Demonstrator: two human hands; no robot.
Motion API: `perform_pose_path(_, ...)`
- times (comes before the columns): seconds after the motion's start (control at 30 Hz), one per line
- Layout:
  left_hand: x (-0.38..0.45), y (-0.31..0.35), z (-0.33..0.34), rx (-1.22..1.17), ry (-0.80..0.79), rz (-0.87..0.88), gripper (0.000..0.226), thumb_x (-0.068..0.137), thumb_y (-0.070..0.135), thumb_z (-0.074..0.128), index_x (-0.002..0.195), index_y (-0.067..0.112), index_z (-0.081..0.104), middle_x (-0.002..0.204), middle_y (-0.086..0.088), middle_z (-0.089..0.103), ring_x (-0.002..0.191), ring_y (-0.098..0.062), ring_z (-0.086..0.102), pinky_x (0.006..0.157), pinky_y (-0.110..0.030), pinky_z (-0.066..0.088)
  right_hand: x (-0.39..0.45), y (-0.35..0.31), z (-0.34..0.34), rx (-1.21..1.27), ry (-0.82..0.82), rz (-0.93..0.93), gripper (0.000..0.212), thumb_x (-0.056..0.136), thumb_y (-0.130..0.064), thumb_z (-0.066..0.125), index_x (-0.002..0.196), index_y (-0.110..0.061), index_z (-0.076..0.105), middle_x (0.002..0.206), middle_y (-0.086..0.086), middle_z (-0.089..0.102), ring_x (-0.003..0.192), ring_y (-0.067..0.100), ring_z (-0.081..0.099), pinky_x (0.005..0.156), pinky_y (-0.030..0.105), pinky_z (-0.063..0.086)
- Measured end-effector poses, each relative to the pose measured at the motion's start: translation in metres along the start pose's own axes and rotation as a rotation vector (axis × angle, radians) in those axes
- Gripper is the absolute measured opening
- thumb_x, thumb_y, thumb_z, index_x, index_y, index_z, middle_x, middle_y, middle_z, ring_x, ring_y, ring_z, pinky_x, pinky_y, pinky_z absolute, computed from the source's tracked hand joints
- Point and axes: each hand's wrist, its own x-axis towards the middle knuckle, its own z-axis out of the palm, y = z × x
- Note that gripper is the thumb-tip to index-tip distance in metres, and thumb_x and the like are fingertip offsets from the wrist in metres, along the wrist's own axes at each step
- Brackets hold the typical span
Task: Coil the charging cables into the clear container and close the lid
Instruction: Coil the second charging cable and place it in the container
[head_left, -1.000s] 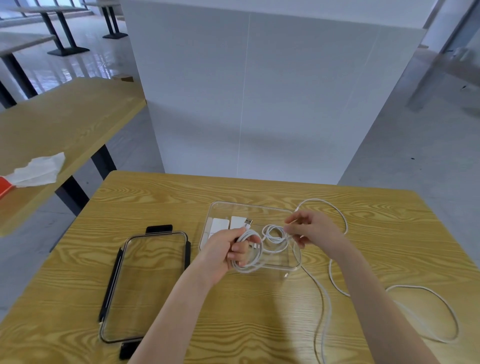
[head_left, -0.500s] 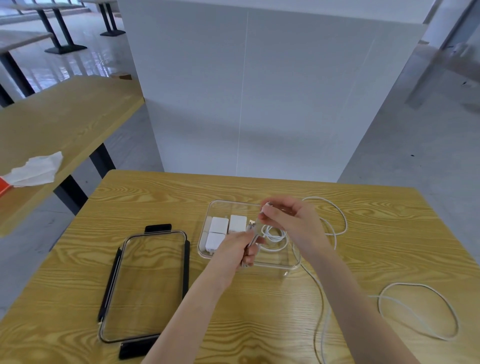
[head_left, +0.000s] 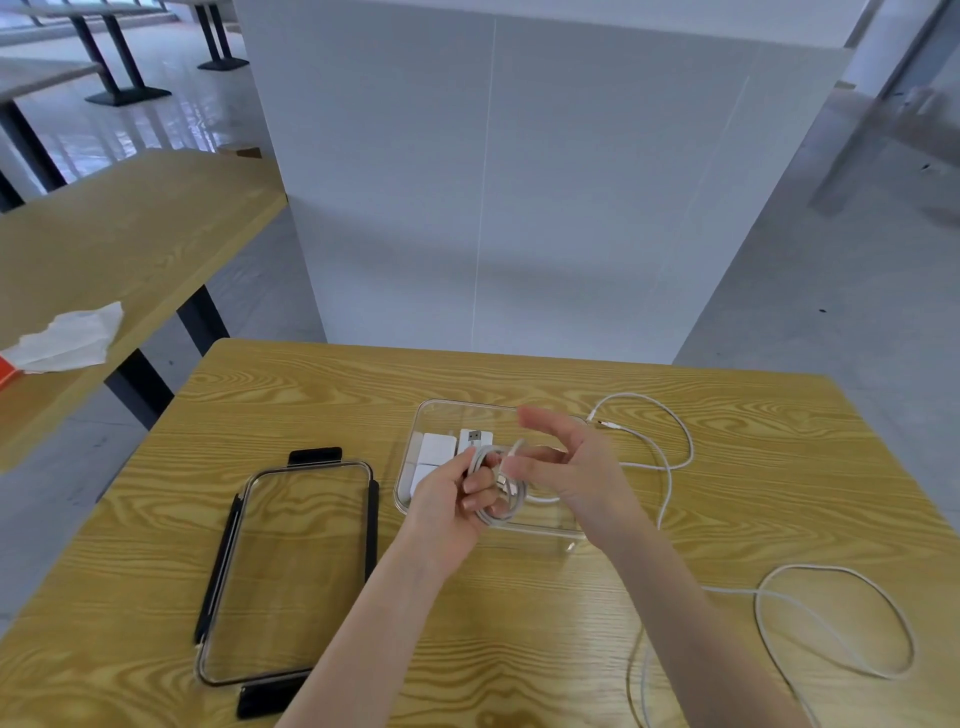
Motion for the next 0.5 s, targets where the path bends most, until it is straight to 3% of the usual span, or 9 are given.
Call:
perform_pose_path(0.1,0.001,-0.001,-0.001,-0.037,-0.03,-0.009,0.037,0.099,0.023,0.034,0.072,0.007,0.053,0.041,0.007,0.031,0.034,-0.007,0.027,0.044,-0.021,0.035,0.002,0.007,0.001,-0.074,0.05,-0.036,0.058,0.064,-0.007,0.082,0.117,-0.019,0.061,0.077,-0.016,0.073,0.081,0.003,0.067,0.085,0.028,0.052)
perform_pose_path(0.2,0.002,-0.003,-0.001,0.001,-0.027,0.017,0.037,0.1,0.023,0.032,0.073,0.007,0.052,0.041,0.007,0.031,0.034,-0.007,0.027,0.046,-0.022,0.034,0.004,0.014,0.005,-0.323,0.111,-0.155,0.038,0.067,-0.013,0.081,0.102,-0.021,0.068,0.084,-0.01,0.069,0.075,-0.001,0.064,0.074,0.013,0.05)
perform_pose_path(0.3,0.001,-0.005,-0.002,0.016,-0.047,0.03,0.037,0.1,0.022,0.032,0.073,0.008,0.053,0.042,0.007,0.03,0.036,-0.007,0.026,0.052,-0.024,0.03,0.005,0.025,0.01,-0.702,0.229,-0.434,0.017,0.071,-0.02,0.077,0.086,-0.023,0.071,0.082,-0.014,0.066,0.075,0.004,0.057,0.055,0.008,0.039)
perform_pose_path(0.37,0.0,-0.005,-0.002,0.017,-0.073,0.015,0.038,0.1,0.022,0.031,0.072,0.008,0.052,0.042,0.007,0.029,0.036,-0.007,0.026,0.053,-0.024,0.028,0.006,0.032,0.012,-0.9,0.346,-0.653,0.012,0.066,-0.025,0.076,0.076,-0.023,0.069,0.073,-0.012,0.067,0.077,0.006,0.051,0.049,0.013,0.035)
perform_pose_path(0.43,-0.001,-0.006,-0.002,0.02,-0.097,-0.001,0.039,0.099,0.022,0.03,0.071,0.007,0.051,0.041,0.007,0.029,0.035,-0.006,0.025,0.05,-0.023,0.029,0.008,0.034,0.012,-0.991,0.431,-0.757,0.015,0.067,-0.034,0.069,0.077,-0.022,0.068,0.071,-0.011,0.067,0.08,0.006,0.047,0.047,0.017,0.036)
perform_pose_path(0.5,-0.003,-0.005,-0.002,0.017,-0.126,-0.019,0.038,0.099,0.022,0.03,0.07,0.007,0.051,0.04,0.007,0.028,0.034,-0.006,0.025,0.045,-0.022,0.03,0.008,0.033,0.012,-1.073,0.405,-0.685,0.033,0.073,-0.043,0.059,0.094,-0.02,0.067,0.085,-0.005,0.068,0.087,0.012,0.052,0.053,0.022,0.046)
